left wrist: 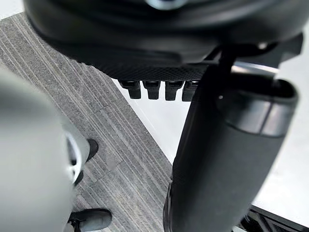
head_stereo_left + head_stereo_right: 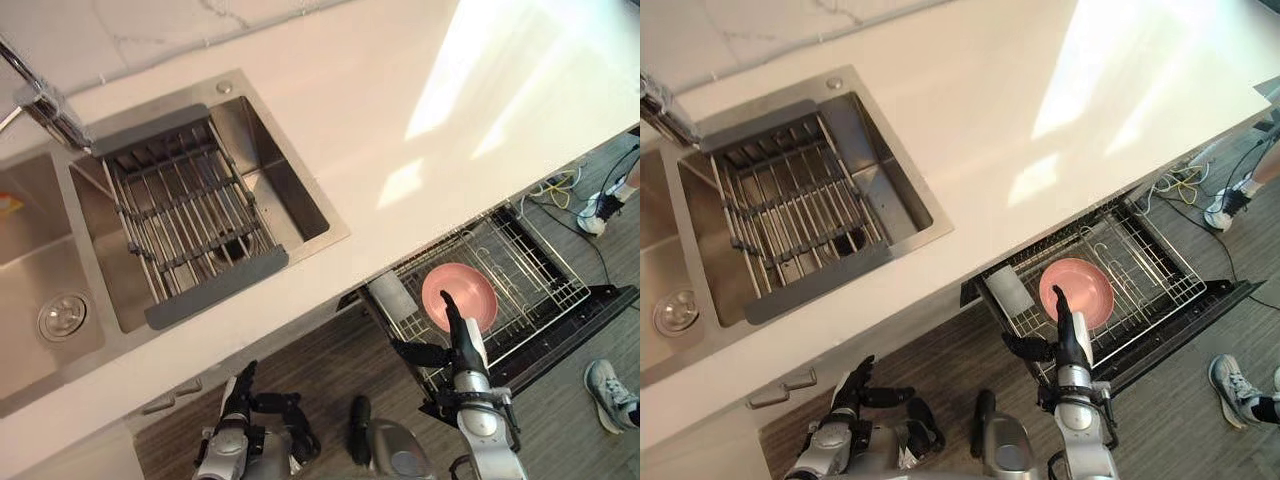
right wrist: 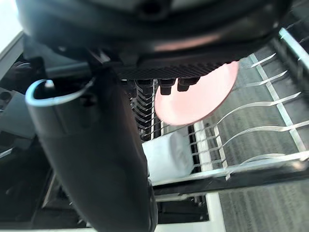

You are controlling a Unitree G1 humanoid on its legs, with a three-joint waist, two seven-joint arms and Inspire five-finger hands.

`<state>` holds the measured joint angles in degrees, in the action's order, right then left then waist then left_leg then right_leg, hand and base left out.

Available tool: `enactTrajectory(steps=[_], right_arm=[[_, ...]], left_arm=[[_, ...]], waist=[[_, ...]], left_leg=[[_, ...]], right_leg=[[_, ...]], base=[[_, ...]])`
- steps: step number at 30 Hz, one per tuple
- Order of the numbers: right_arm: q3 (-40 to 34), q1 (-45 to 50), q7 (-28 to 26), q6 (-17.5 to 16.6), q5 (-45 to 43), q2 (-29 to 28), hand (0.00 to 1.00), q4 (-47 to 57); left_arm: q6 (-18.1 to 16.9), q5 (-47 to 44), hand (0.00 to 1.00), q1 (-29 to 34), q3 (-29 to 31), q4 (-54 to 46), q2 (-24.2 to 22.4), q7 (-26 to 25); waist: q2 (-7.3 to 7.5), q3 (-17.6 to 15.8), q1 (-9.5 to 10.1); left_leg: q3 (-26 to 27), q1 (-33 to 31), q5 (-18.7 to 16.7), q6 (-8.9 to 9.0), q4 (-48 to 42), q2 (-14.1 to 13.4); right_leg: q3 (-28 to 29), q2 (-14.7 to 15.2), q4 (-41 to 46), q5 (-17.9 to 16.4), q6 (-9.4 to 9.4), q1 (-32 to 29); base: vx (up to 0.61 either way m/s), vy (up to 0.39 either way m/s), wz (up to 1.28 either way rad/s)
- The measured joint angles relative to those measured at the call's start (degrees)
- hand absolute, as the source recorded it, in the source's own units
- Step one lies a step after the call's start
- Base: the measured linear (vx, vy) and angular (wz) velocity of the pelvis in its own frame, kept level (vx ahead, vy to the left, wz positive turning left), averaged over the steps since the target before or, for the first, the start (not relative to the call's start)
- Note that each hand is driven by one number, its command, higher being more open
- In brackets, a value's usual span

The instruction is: Walk over to the sink, pick up the cup, carry it to the dishwasher, place the cup inside the dishwasher, then close the dishwasher door

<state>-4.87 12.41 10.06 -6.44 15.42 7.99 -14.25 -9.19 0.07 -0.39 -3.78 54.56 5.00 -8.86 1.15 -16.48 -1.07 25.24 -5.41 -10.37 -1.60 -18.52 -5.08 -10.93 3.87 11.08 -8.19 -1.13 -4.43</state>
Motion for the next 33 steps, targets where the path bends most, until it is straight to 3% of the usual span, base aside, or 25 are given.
enactTrajectory(steps=[2,3,4,5,15,19,23,29,33], right_arm=[[-0.15,-0.46,0.71,0.08,0.00,1.16,1.00,-0.23],[-0.35,-0.64,0.99,0.08,0.00,1.35,1.00,-0.31],[-1.15,-0.61,1.54,0.10,0.00,1.58,1.00,-0.42],[-1.86,-0.61,1.76,0.14,0.02,1.50,1.00,-0.39],[-4.35,1.82,1.60,1.29,2.24,1.27,1.00,6.16],[-8.69,1.75,1.58,0.56,1.46,1.40,1.00,11.06],[-16.21,2.55,1.70,-0.52,-4.21,1.29,1.00,12.65],[-30.04,5.05,4.37,-0.59,-16.46,-1.90,1.00,13.09],[-32.53,8.62,5.98,-0.70,-24.96,-4.20,1.00,13.17]], left_arm=[[-0.02,0.00,1.00,-0.37,-0.06,-0.12,-0.02,-0.02],[-0.04,-0.03,1.00,-0.45,-0.08,0.00,-0.18,-0.09],[-0.04,-0.03,1.00,-0.41,-0.14,0.58,-0.86,-0.15],[-0.04,-0.08,1.00,-0.49,-0.15,1.29,-1.28,-0.16],[0.16,-0.04,1.00,1.75,-1.25,2.19,0.86,-0.04],[0.13,0.00,1.00,1.99,-1.02,2.40,1.11,-0.04],[0.10,0.02,1.00,2.69,0.39,2.53,1.11,0.10],[0.13,-0.11,1.00,4.01,3.68,2.10,0.02,0.16],[0.21,-0.14,1.00,4.30,4.04,2.10,-0.39,0.49]], waist=[[-0.19,0.07,0.18],[-0.38,0.18,0.37],[-1.48,0.81,0.37],[-2.05,1.23,0.25],[-1.69,2.44,0.19],[-1.23,3.11,0.17],[-0.36,3.90,-0.63],[-0.31,4.22,-1.39],[-0.41,4.93,-1.40]], left_leg=[[-10.89,-2.96,0.11,1.03,-4.14,0.78],[-13.41,-2.86,-0.41,1.88,-3.62,0.99],[-16.70,-1.62,-0.32,3.15,-0.90,1.17],[-17.27,0.21,-0.24,3.25,2.10,1.34],[-14.48,4.12,1.61,2.04,6.23,3.27],[-13.81,4.69,1.72,1.85,6.46,3.68],[-13.67,5.08,1.85,1.57,7.06,3.70],[-10.81,6.31,1.56,1.10,7.98,3.40],[-9.44,6.26,0.42,1.21,6.94,2.43]], right_leg=[[1.10,0.01,0.07,0.50,0.25,-0.22],[1.54,-0.05,0.20,0.60,0.21,-0.25],[2.13,-0.72,0.50,0.69,0.08,-0.44],[2.68,-0.89,0.43,0.87,-0.23,-0.62],[6.66,-0.22,0.97,2.76,-1.32,-0.81],[9.32,-0.66,0.69,4.05,-1.41,-1.66],[11.11,-1.00,-0.50,5.51,-1.56,-1.79],[13.71,-1.37,-0.86,6.16,-1.65,-1.87],[14.68,-2.22,-1.05,6.31,-1.51,-1.85]], base=[[-0.03,-0.054,-0.29],[-0.05,0.025,-0.35],[-0.03,0.065,-0.31],[-0.03,0.074,-0.23],[-0.07,0.046,-0.17],[-0.10,0.025,-0.34],[-0.07,0.011,-0.27],[-0.03,0.023,-0.23],[0.02,0.000,-0.20]])
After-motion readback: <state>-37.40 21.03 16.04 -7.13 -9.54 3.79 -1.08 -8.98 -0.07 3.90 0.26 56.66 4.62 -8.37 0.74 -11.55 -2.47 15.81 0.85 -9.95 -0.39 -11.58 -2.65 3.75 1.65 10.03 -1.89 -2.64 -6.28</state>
